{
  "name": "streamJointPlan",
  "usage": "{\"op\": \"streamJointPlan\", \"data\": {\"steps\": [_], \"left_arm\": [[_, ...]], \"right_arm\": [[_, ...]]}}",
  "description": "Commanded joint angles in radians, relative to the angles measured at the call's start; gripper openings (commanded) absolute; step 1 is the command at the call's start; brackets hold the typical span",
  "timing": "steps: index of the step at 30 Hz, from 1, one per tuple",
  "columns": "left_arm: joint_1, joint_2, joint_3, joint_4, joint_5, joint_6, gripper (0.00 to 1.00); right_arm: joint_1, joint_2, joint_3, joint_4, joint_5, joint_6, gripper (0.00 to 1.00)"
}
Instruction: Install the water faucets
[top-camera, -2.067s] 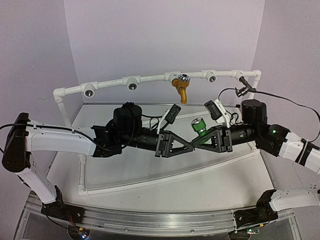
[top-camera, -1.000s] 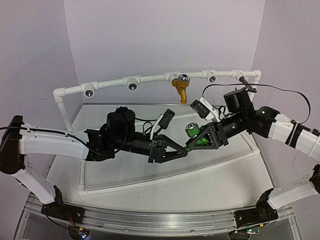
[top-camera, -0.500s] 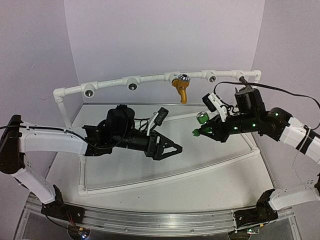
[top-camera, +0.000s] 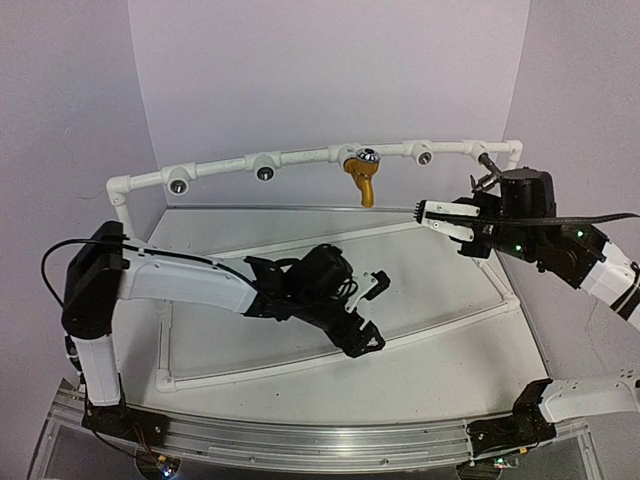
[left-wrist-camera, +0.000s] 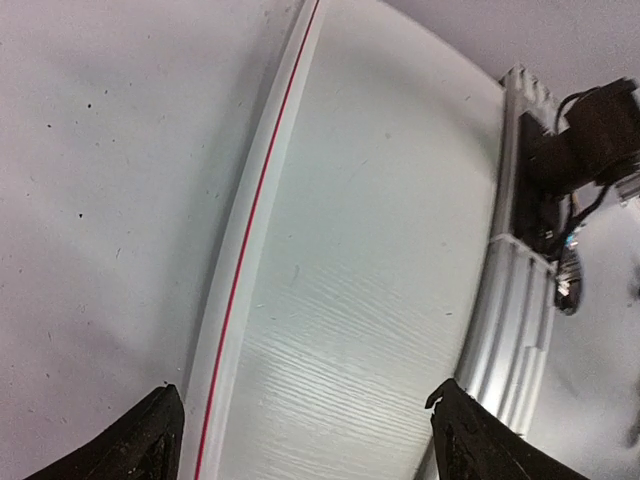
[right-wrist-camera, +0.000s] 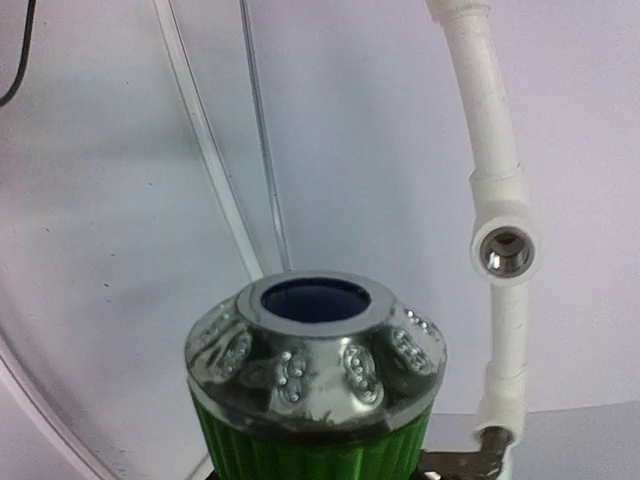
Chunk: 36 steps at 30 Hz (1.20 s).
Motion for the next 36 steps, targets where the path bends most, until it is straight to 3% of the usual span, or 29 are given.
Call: {"op": "streamJointPlan", "data": {"steps": [1, 8, 13, 21, 29, 36], "left_arm": [[-0.017, 0.156, 0.193, -0.115, -0.105, 0.153, 0.88], [-0.02, 0.331, 0.345, -0.137, -0.06, 0.234, 0.82], [-0.021, 0.391, 0.346, -0.136, -0.047, 0.265, 0.74], [-0.021, 0.42, 0.273, -0.104, -0.046, 0.307, 0.5], [-0.021, 0.388, 0.198, -0.073, -0.009, 0.301, 0.15], [-0.021, 0.386, 0.183, -0.065, 0.025, 0.304, 0.04]], "right_arm": [[-0.008, 0.025, 0.084, 0.129, 0.002, -0.275, 0.0], [-0.013, 0.042, 0.127, 0.144, -0.001, -0.359, 0.0], [-0.019, 0.028, 0.034, 0.34, -0.043, -0.542, 0.0], [-0.035, 0.04, -0.072, 0.635, -0.097, -0.721, 0.0], [-0.054, 0.057, -0.09, 0.679, -0.111, -0.75, 0.0], [-0.081, 0.073, -0.106, 0.683, -0.112, -0.737, 0.0]]}}
